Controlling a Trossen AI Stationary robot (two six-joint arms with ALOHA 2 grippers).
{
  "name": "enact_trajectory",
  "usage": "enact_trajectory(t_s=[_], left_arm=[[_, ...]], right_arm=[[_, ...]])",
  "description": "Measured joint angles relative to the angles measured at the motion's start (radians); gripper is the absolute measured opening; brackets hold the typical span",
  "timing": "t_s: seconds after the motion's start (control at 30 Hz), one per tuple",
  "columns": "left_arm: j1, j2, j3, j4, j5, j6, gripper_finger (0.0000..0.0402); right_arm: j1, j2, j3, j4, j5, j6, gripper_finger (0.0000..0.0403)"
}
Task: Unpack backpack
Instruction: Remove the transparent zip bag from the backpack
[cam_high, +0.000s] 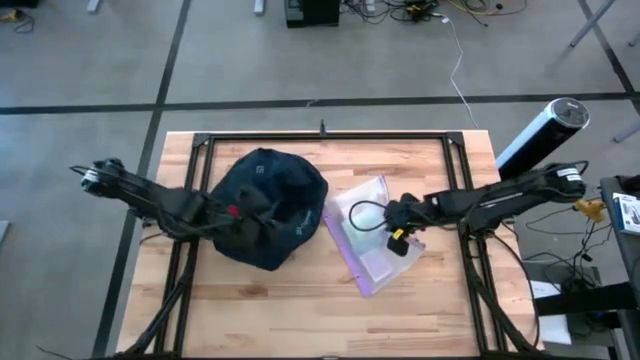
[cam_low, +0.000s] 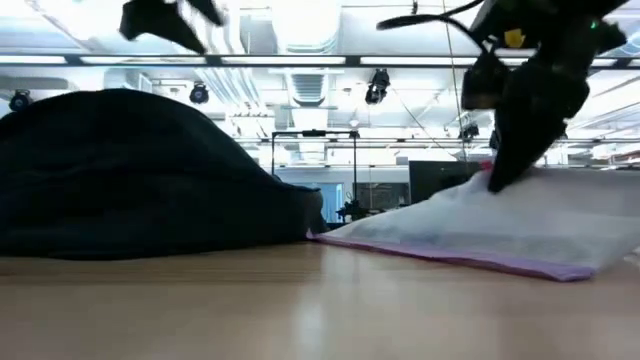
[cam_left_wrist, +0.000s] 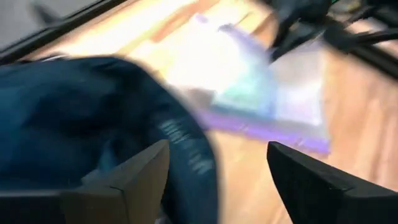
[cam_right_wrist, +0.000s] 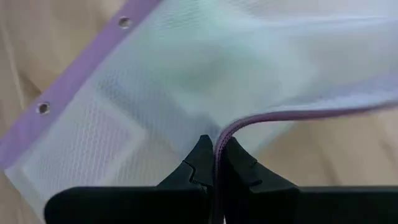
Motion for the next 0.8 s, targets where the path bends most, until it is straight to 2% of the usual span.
enact_trajectory(t_s=[0.13,0.33,0.43,0.53,0.63,0.8], left_arm=[[0.0,0.149,-0.003,0.269,-0.001,0.058,0.0264],[0.0,0.406,0.003,0.693,0.018,0.083,0.0237],[-0.002,0.531,0.037,0.802,0.025,0.087,0.022],[-0.002,0.643,0.091,0.833,0.027,0.094,0.0203],[0.0,0.748,0.138,0.835,0.026,0.101,0.0188],[0.011,0.901,0.181,0.837,0.031,0.103,0.0163]], right_arm=[[0.005,0.097,0.001,0.254,-0.064,0.02,0.0],[0.025,0.174,0.092,0.439,-0.098,-0.052,0.0],[0.046,0.166,0.16,0.295,-0.09,-0.148,0.0],[0.054,0.151,0.222,0.089,-0.092,-0.219,0.0012],[0.053,0.151,0.255,-0.074,-0.091,-0.242,0.0054],[0.055,0.146,0.272,-0.192,-0.096,-0.226,0.0152]])
